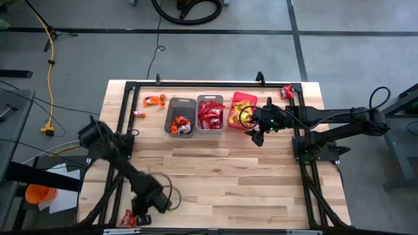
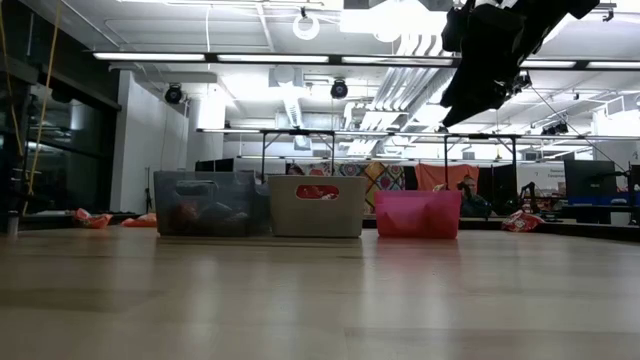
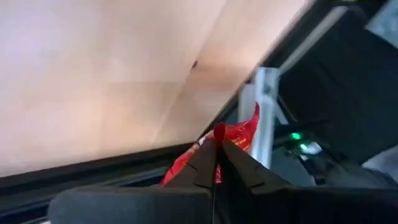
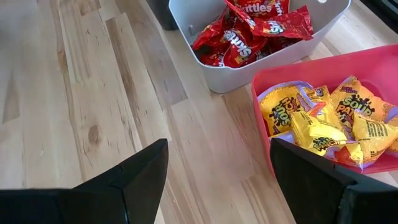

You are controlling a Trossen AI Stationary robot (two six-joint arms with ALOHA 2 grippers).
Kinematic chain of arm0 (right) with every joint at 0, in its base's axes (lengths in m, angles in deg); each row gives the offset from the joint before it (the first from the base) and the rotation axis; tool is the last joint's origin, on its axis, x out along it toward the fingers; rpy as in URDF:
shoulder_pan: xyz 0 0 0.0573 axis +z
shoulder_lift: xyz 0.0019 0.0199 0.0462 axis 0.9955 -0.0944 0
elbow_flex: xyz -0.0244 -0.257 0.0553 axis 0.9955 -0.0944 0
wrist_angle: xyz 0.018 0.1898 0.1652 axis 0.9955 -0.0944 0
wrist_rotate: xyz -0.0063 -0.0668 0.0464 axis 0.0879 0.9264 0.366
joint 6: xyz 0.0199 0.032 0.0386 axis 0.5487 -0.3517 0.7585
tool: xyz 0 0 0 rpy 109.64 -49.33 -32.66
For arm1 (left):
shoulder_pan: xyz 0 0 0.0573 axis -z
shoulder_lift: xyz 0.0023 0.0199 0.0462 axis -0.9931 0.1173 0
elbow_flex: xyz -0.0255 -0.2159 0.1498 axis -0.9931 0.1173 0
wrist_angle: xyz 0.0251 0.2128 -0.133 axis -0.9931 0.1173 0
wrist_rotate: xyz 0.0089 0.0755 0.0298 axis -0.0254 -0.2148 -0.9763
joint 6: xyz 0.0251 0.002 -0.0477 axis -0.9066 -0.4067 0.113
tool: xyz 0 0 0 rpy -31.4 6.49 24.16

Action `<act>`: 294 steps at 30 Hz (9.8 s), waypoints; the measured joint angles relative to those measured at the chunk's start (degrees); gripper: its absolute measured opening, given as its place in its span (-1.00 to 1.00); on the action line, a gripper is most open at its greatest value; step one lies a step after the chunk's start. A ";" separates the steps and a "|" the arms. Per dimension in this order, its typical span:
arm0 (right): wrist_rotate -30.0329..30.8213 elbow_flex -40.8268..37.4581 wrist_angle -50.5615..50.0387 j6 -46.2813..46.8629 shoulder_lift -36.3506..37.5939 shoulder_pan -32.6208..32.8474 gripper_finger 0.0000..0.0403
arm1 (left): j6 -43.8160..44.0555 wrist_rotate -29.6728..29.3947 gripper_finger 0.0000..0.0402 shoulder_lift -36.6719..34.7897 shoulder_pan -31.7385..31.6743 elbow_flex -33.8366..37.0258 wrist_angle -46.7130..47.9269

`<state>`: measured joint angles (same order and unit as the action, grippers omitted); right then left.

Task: Sort candy
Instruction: Put the bottom left red candy into the gray bin, then put the top right red candy into the gray bin, then put the top left candy into the black bin

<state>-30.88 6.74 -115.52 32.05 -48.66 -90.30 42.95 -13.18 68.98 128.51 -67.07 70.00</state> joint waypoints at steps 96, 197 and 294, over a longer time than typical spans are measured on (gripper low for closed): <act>20.56 13.07 6.29 18.91 -1.02 -18.64 0.37 | -41.43 -34.31 0.00 -40.76 -60.03 7.48 -63.77; -9.66 9.00 49.18 5.75 -20.98 -10.11 -0.97 | -35.34 -38.18 -0.01 -42.08 -62.83 7.41 -63.82; -11.18 9.07 36.34 8.15 -6.51 -15.26 0.32 | -23.70 -45.83 -0.24 -20.88 -99.71 16.60 -15.91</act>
<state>-42.06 15.81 -79.18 40.20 -55.17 -105.55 19.25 -59.02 48.10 28.80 -50.47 54.09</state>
